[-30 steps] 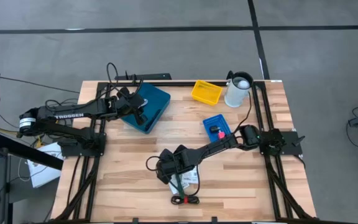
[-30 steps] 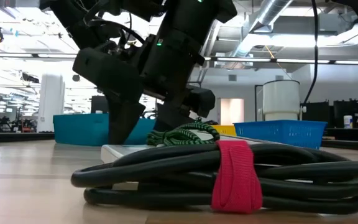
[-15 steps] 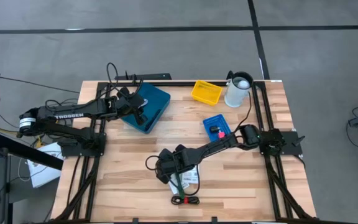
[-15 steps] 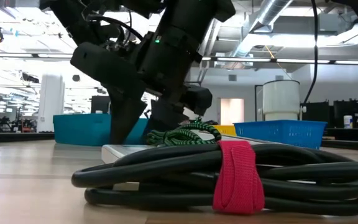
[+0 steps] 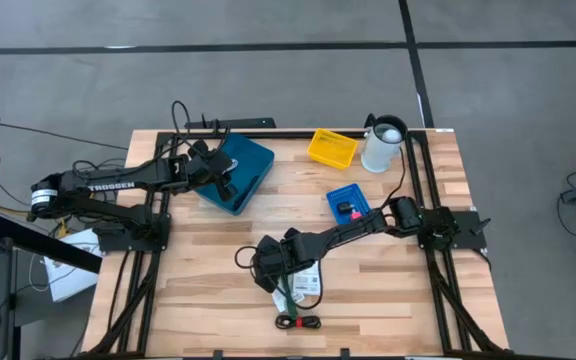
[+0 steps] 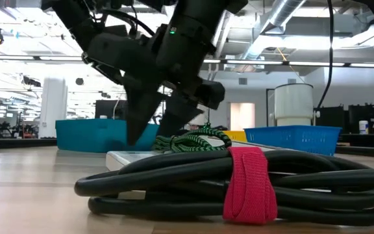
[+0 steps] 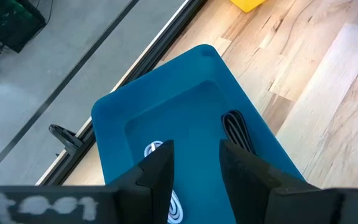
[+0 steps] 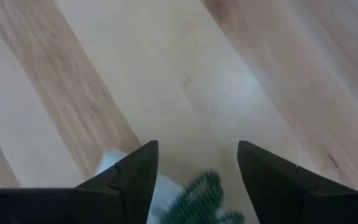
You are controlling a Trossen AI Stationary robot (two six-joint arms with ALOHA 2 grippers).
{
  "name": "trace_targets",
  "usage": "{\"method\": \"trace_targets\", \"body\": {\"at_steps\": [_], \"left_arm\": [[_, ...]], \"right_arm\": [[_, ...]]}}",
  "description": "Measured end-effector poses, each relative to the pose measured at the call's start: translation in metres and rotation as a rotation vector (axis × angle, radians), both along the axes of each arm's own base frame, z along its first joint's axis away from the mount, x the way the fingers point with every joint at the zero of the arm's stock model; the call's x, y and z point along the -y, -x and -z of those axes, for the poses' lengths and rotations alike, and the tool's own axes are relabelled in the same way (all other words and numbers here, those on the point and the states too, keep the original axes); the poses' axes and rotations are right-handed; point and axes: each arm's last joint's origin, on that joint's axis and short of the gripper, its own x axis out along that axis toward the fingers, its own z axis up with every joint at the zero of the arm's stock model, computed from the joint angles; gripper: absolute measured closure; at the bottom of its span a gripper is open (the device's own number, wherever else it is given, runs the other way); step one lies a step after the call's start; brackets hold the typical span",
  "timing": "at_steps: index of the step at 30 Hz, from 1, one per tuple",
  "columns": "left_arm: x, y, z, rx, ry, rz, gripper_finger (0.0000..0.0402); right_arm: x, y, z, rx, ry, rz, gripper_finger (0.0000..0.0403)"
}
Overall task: Pick and place items into bin
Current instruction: Put the green charger cable into the dark blue bin
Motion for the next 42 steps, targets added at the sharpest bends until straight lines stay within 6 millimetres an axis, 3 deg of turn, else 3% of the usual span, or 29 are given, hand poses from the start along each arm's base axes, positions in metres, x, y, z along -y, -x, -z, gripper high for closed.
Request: {"method": "trace_targets", "body": {"at_steps": [21,34,42], "left_arm": [[0.0001,0.0000,0.0000,0.000,0.000,0.000,0.0282],[0.0000,0.0000,0.0000,0.000,0.000,0.000,0.0282],[0.0000,0.0000,0.0000,0.000,0.000,0.000,0.0282]], "right_arm": [[-0.0047,0.0079,-0.0014,-0.071,-0.048,-0.014,0.0210],[-0.0038,0.0102,-0.0003,-0.097,-0.043,-0.003,0.0257],[-0.0031,0.0099,-0.0005,-0.088,-0.019,0.005,0.0309]]}}
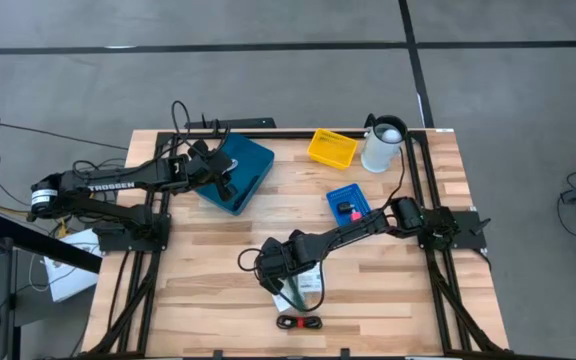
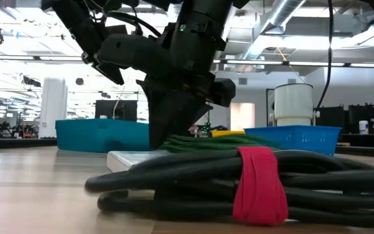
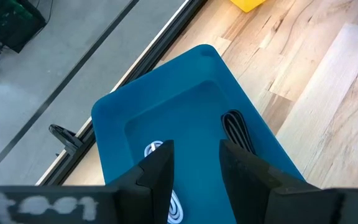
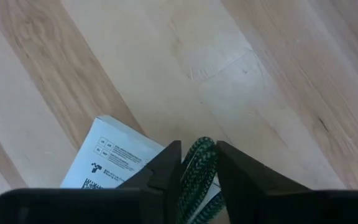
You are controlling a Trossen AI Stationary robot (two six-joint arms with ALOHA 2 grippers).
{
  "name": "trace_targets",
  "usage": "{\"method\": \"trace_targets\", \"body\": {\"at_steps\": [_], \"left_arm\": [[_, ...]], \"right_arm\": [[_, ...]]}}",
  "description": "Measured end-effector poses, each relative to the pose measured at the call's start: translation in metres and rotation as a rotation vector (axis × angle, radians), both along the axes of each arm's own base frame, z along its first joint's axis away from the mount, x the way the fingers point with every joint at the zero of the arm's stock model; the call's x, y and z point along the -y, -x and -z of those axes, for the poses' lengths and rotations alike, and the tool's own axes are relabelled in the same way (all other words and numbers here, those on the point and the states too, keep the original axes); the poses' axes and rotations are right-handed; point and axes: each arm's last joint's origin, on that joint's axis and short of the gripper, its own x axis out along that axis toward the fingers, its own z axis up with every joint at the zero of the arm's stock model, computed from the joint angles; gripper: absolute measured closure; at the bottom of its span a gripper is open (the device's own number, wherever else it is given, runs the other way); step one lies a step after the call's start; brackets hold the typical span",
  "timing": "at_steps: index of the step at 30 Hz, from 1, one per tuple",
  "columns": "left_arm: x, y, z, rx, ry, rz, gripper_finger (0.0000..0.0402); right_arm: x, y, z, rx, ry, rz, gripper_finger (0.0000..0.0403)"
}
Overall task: Pick and place items into bin
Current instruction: Put the green charger cable into the dark blue bin
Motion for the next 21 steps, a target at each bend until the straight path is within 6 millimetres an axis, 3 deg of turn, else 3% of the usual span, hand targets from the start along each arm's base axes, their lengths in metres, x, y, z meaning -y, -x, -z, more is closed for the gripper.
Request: {"method": "trace_targets", "body": {"at_steps": [10,21], "left_arm": [[0.0000,0.0000,0.0000,0.000,0.000,0.000,0.0282],[0.0000,0.0000,0.0000,0.000,0.000,0.000,0.0282]], "right_arm": [[0.0002,-0.0003,-0.0002,0.002,0.002,-0.002,0.0391],[0.0010,-0.0001,-0.0025,0.005,0.005,-0.013,0.0396]]}}
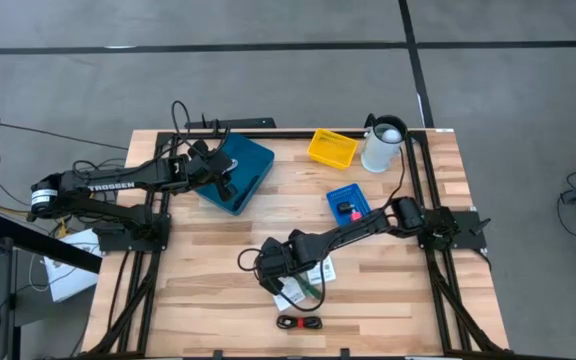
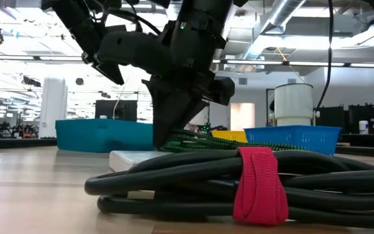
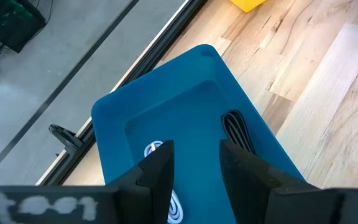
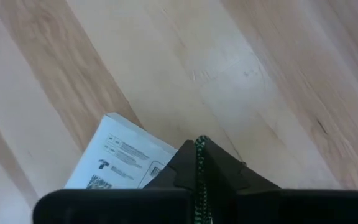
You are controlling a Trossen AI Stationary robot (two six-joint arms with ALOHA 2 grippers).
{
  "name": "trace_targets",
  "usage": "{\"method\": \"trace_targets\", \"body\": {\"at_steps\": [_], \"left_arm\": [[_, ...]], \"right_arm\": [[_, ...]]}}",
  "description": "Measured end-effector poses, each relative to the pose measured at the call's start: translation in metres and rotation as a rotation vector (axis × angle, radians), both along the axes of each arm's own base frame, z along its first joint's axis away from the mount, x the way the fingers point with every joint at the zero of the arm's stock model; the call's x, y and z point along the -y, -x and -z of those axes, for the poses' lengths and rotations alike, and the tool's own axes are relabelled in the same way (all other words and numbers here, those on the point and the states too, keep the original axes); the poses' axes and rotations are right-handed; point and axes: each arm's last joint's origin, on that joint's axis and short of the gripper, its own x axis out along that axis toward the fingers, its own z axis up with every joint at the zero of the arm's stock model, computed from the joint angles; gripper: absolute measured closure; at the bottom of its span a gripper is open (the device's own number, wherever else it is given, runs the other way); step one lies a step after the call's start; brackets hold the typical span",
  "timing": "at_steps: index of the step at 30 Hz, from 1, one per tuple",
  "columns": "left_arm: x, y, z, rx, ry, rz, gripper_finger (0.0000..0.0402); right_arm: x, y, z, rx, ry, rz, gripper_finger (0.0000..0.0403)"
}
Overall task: Pick and place items into bin
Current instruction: Put the green charger cable into the dark blue bin
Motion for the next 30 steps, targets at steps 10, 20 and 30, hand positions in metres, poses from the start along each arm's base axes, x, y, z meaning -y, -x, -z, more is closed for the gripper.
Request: {"method": "trace_targets", "body": {"at_steps": [10,20,30], "left_arm": [[0.000,0.000,0.000,0.000,0.000,0.000,0.0282],[0.000,0.000,0.000,0.000,0.000,0.000,0.0282],[0.000,0.000,0.000,0.000,0.000,0.000,0.0282]], "right_arm": [[0.004,0.007,-0.040,0.088,0.026,-0.007,0.0398],[0.013,0.022,-0.104,0.265,0.215,-0.039,0.0399],[0.020,0.029,-0.174,0.533,0.601,-0.092,0.0399]]}}
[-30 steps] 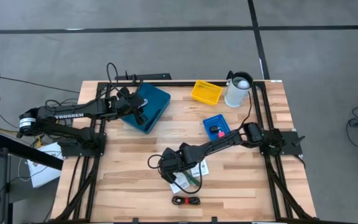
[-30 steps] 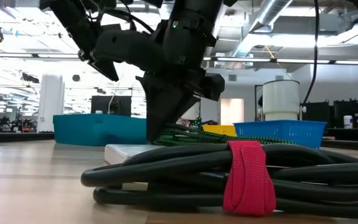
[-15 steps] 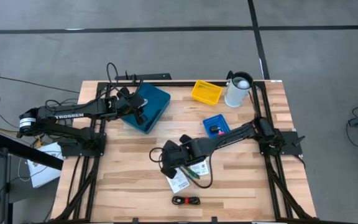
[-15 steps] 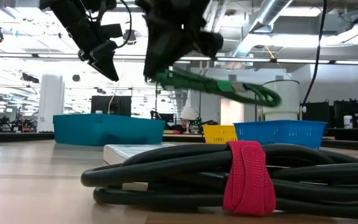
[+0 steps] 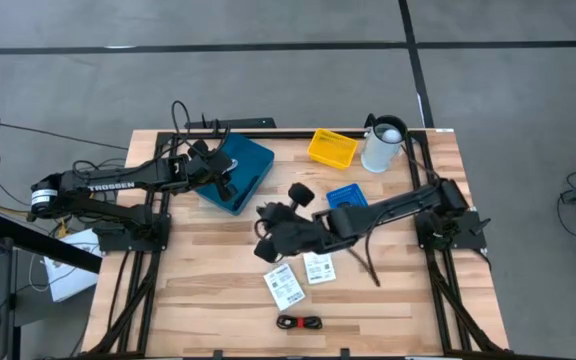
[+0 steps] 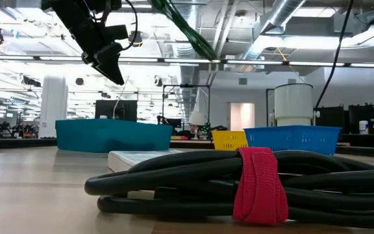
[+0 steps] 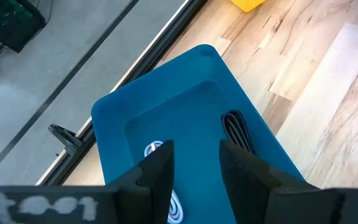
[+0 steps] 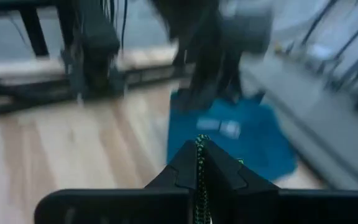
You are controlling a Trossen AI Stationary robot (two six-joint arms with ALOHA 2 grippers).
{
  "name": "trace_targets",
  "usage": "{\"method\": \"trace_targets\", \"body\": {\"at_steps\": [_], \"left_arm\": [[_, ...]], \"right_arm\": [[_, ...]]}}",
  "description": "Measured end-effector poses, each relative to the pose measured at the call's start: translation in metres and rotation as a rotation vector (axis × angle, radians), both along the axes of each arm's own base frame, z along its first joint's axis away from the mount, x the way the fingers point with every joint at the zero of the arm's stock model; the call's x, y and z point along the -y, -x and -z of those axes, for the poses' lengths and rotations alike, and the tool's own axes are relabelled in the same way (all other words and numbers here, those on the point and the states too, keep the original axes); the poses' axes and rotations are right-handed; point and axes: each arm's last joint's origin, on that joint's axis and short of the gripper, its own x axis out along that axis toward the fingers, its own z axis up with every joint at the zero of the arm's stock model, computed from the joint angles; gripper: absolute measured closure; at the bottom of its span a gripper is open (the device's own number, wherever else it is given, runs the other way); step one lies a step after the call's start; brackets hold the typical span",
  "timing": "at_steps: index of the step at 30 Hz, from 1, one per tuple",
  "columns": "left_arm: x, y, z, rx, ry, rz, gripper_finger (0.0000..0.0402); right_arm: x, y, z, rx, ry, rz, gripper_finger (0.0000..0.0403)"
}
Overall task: Pick and place items into bin
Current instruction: Put the green charger cable into the dark blue bin
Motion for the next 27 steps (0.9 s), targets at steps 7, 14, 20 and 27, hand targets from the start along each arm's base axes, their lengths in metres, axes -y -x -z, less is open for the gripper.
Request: {"method": "trace_targets", "body": {"at_steps": [7,14,20,27], "left_arm": [[0.000,0.000,0.000,0.000,0.000,0.000,0.0282],[0.000,0.000,0.000,0.000,0.000,0.000,0.0282],[0.000,0.000,0.000,0.000,0.000,0.000,0.0282],[0.000,0.000,0.000,0.000,0.000,0.000,0.0282]], "right_arm": [[0.023,-0.005,-0.026,0.053,0.184,-0.034,0.0396],[0.077,0.004,-0.069,0.149,0.206,-0.124,0.0397],[0.127,0.017,-0.105,0.333,0.199,-0.252,0.0397],[0.187,0.024,-0.122,0.523,0.195,-0.265,0.0396]]}}
